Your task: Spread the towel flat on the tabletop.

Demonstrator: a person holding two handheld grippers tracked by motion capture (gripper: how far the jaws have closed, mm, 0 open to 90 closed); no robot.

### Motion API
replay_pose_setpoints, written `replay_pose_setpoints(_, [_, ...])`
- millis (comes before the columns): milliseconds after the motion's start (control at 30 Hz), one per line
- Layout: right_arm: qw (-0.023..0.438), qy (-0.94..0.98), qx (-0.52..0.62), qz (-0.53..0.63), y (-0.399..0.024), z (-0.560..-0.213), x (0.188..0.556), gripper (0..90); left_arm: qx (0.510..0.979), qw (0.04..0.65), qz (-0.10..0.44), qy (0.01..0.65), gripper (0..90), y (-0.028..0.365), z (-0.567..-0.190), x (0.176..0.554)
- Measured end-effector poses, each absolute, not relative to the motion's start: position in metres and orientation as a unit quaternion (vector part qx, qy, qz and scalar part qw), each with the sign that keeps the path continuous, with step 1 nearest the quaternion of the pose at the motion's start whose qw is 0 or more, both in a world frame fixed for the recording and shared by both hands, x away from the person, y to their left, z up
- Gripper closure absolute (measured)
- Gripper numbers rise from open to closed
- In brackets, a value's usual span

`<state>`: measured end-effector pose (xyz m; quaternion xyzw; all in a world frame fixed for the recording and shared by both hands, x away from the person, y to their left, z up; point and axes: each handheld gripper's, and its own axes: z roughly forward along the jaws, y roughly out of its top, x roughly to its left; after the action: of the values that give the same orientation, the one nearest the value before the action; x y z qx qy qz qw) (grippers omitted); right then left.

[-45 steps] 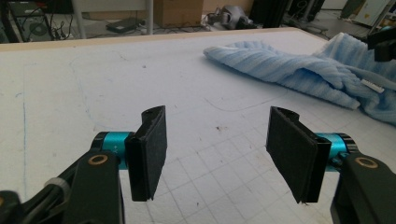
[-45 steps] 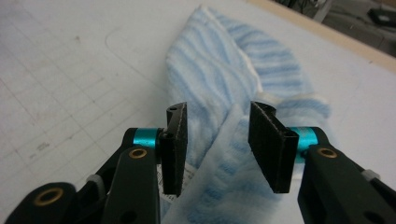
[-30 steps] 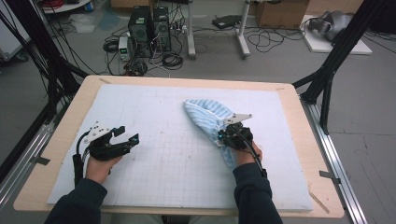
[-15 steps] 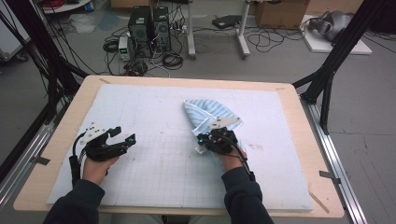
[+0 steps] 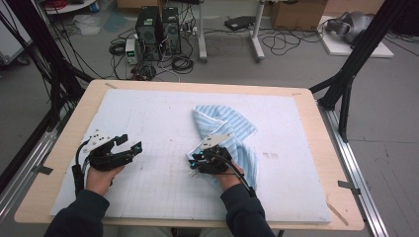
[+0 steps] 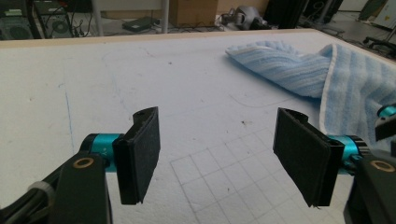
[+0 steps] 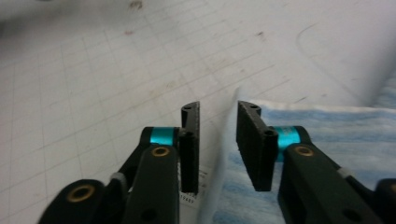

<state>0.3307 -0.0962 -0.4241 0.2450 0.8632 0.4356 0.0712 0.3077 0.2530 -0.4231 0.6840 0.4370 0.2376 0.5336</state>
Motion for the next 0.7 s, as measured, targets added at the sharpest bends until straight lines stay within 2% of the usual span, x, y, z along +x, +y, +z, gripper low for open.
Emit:
replay_pose_setpoints(233, [0.118, 0.832, 0.289, 0.46, -0.142, -0.41, 0.329, 60.4, 0.692, 0.541, 0.212, 0.429, 41.5, 0.245, -0.425, 0.311])
replay_pose_setpoints(300, [0.136, 0.818, 0.313, 0.464, -0.165, -0.407, 0.326, 54.2, 0.691, 0.544, 0.2, 0.432, 42.1, 0.24, -0.426, 0.314])
replay_pose_setpoints(500, [0.191, 0.777, 0.389, 0.456, -0.228, -0.409, 0.316, 34.4, 0.699, 0.544, 0.189, 0.424, 38.8, 0.216, -0.421, 0.324])
replay_pose_setpoints(700, [0.225, 0.757, 0.43, 0.438, -0.269, -0.414, 0.305, 26.6, 0.719, 0.538, 0.173, 0.403, 35.6, 0.182, -0.423, 0.335])
